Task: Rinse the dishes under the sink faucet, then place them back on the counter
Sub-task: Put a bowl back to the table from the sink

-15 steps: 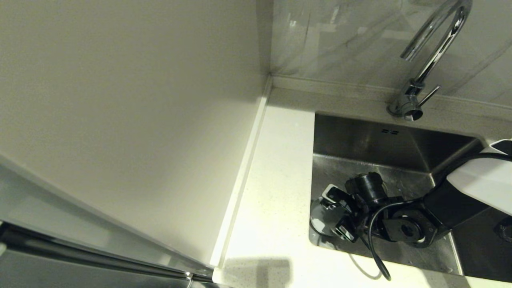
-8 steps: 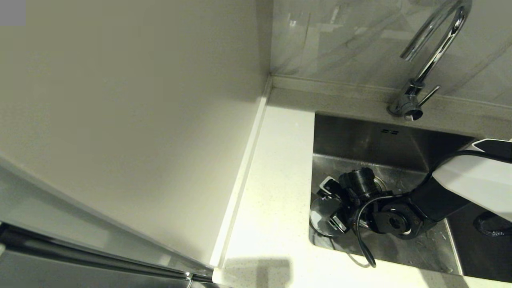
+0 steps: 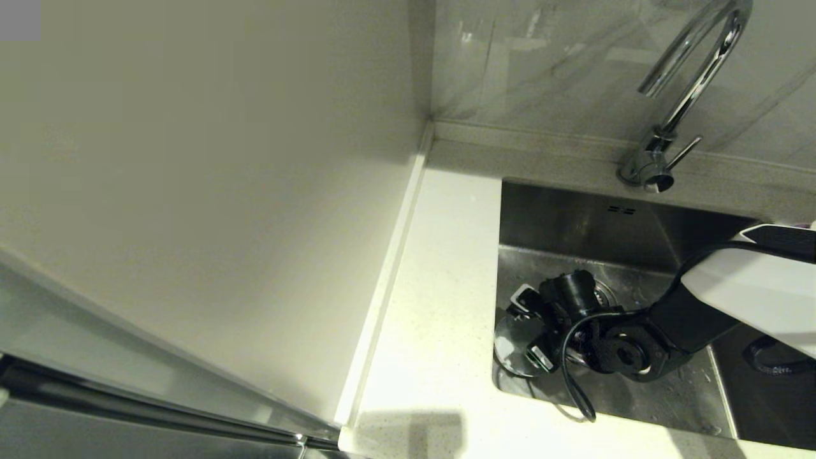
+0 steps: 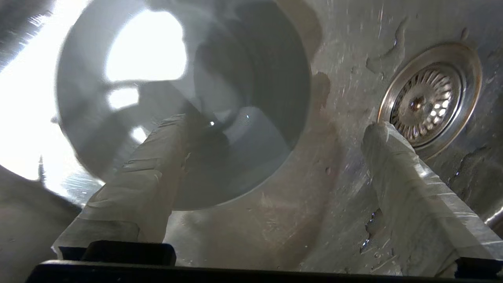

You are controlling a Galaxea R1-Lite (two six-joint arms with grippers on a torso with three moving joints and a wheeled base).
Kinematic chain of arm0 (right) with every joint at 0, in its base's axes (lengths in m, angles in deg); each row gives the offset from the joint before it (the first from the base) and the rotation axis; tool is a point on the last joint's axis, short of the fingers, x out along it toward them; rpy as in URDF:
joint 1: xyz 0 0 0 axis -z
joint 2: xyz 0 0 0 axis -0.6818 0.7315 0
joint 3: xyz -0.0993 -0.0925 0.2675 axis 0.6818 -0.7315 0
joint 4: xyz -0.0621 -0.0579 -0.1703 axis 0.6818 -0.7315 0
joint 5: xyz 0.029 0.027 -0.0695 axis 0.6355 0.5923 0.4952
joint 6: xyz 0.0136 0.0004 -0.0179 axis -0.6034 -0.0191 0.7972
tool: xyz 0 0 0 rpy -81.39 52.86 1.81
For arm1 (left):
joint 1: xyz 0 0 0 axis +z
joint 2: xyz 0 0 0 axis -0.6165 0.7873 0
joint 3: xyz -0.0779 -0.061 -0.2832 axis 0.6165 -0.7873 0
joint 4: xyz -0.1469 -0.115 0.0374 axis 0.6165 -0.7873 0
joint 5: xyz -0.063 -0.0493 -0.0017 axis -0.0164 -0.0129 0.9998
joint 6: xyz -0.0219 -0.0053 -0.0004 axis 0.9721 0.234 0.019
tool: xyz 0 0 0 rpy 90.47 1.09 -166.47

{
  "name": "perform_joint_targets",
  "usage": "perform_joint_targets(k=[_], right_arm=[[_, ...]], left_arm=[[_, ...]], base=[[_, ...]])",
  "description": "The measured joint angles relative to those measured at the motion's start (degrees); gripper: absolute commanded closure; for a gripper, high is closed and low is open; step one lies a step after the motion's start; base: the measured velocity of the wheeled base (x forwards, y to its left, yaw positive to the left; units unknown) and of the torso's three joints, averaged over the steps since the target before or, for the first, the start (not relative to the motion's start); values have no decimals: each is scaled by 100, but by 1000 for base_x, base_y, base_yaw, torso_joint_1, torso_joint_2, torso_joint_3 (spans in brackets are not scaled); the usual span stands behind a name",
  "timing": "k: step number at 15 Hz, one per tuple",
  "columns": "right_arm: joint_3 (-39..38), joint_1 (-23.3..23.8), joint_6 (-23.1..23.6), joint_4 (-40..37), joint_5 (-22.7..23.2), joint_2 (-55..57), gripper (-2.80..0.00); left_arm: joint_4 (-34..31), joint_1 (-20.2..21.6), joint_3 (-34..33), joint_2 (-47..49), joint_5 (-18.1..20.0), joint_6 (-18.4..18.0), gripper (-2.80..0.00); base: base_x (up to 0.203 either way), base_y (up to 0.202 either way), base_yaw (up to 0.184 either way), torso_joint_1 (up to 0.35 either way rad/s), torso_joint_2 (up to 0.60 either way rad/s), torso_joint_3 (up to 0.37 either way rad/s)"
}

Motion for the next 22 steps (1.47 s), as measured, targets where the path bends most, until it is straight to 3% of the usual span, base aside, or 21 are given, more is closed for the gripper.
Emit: perform_joint_targets(k=[22], right_arm=[[-6, 129, -11, 79, 21, 231, -280]], left_arm=[[0, 0, 0, 0, 2, 5, 0]], base=[[0, 0, 0, 0, 0, 0]])
